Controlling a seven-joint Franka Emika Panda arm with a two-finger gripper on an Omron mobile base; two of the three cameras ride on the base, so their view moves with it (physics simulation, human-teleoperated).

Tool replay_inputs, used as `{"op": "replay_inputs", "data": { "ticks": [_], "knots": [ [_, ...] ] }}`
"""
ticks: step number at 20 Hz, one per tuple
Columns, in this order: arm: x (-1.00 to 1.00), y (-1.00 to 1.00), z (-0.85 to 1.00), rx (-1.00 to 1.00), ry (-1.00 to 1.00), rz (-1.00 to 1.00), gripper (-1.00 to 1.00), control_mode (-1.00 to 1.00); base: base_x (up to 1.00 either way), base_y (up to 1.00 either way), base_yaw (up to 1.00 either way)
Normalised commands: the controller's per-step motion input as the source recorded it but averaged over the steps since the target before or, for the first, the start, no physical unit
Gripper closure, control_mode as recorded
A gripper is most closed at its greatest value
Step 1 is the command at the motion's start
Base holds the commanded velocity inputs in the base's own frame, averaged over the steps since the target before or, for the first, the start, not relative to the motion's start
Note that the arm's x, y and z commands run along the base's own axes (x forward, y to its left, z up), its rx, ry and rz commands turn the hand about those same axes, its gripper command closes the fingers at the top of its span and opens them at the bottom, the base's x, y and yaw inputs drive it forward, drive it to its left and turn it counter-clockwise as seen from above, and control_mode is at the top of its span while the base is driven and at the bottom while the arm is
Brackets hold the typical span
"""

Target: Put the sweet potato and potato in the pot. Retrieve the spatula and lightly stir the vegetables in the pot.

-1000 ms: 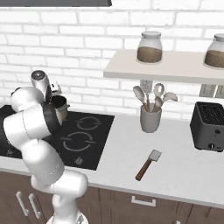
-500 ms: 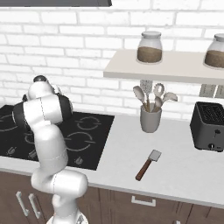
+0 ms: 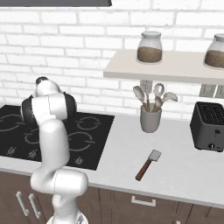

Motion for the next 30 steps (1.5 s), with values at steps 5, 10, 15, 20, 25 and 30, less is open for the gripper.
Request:
{"op": "replay_inputs", "data": {
  "ticks": [5,10,15,20,25,30],
  "knots": [
    [0.20,-0.02,0.01,0.00,0.02,-0.04,-1.00,-1.00,0.00,0.00,0.00],
    [-0.16,-0.11,0.46,0.00,-0.03,-0.03,-1.00,-1.00,0.00,0.00,0.00],
    [-0.89,-0.57,0.88,0.13,-0.02,-0.02,-1.00,-1.00,0.00,0.00,0.00],
    [-0.82,-0.82,0.66,0.15,0.00,-0.08,-1.00,-1.00,0.00,0.00,0.00],
    [-0.66,-0.99,0.24,0.04,0.04,-0.16,-1.00,-1.00,0.00,0.00,0.00],
    [-0.42,-0.98,0.01,0.00,0.15,-0.19,-1.00,-1.00,0.00,0.00,0.00]
  ]
}}
